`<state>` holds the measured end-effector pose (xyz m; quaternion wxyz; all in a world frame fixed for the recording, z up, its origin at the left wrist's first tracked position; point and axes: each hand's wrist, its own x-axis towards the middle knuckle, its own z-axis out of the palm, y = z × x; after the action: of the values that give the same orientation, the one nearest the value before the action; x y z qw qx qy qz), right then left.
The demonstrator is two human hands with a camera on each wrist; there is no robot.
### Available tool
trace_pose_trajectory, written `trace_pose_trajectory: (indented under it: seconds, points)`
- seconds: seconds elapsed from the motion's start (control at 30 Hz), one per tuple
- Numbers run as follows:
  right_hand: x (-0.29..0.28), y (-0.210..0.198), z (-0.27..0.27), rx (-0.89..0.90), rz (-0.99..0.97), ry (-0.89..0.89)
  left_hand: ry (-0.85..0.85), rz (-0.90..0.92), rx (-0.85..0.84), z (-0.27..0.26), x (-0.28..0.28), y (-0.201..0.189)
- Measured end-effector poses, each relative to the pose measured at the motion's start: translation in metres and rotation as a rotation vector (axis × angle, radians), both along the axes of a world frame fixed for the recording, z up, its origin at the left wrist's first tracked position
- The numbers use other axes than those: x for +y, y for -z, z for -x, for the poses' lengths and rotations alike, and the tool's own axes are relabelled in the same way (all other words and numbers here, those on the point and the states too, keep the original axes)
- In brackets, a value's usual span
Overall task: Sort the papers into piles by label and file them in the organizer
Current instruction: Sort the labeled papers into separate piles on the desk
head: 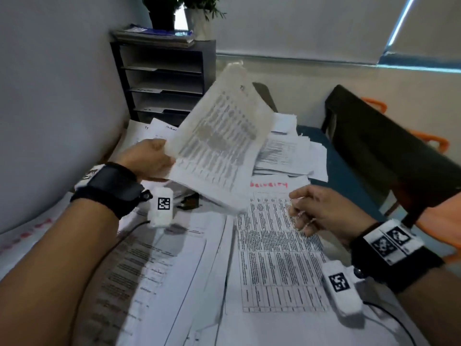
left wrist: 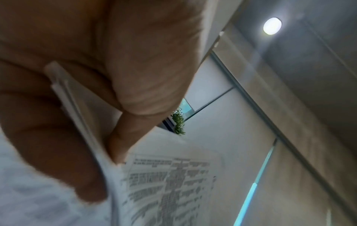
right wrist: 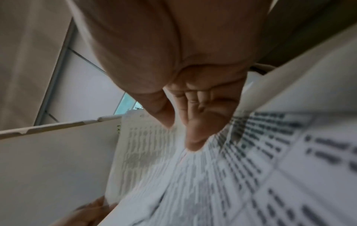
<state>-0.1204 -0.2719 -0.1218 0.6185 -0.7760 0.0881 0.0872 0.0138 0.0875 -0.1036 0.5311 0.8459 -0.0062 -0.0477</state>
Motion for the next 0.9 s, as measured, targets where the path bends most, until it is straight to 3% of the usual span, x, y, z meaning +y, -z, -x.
trace_pose_trajectory:
  seconds: [0.1,0.2,0.27,0.33,0.37,0.43,0.53,0.6,0.73,0.9]
  points:
    - [-0.008,0.002,-0.001,-0.017,0.139,0.035,-0.219,-0.315,-0.084,-0.010,0.030,0.012]
    - [-0.013,0.004,-0.002,-0.018,0.302,0.011,-0.336,-0.617,-0.045,-0.019,0.061,0.023]
    - [-0.015,0.003,-0.004,-0.030,0.472,-0.026,-0.442,-0.699,-0.007,-0.022,0.071,0.026]
    - [-0.018,0.003,-0.006,-0.037,0.617,-0.045,-0.542,-0.776,-0.098,-0.019,0.063,0.021]
    - [-0.018,0.003,-0.007,-0.036,0.653,-0.044,-0.523,-0.801,-0.197,-0.015,0.053,0.015]
    - [-0.021,0.006,-0.008,-0.007,0.656,-0.038,-0.283,-0.759,-0.334,-0.005,0.022,-0.001]
    - [-0.023,0.006,-0.008,0.039,0.617,-0.044,0.170,-0.598,-0.257,0.017,-0.035,-0.013]
    - [-0.026,0.009,-0.008,0.040,0.581,-0.029,0.337,-0.582,-0.201,0.032,-0.071,-0.009]
    - [-0.033,0.019,-0.008,-0.002,0.439,0.004,0.464,-0.638,-0.143,0.038,-0.103,0.017]
    - [-0.025,0.009,-0.002,-0.076,0.381,0.072,0.375,-0.580,-0.074,0.039,-0.106,0.026]
